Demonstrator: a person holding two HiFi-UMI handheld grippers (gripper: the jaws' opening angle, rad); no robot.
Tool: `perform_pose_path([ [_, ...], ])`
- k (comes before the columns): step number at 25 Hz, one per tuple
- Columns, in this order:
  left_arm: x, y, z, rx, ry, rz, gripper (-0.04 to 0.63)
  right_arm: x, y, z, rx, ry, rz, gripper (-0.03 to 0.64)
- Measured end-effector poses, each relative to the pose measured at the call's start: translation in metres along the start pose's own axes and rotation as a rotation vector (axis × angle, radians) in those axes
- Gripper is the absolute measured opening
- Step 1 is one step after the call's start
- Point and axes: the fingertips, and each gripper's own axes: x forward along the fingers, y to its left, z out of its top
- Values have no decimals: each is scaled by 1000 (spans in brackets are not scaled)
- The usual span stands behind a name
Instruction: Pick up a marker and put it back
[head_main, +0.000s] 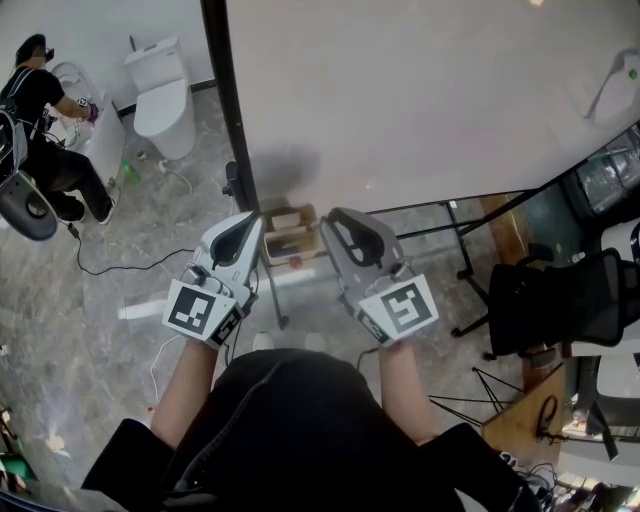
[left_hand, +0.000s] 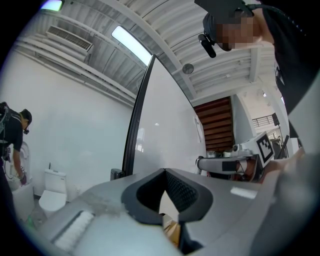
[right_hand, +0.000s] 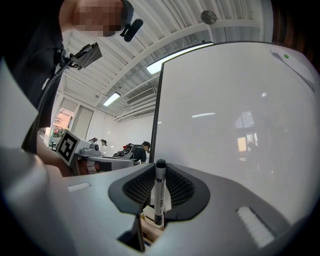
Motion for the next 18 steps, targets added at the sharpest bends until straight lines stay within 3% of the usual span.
perform_pose_path([
  [18,-3,-2,-10,-8,16,15,5,-5,-2,-12,18,12,-1,77],
])
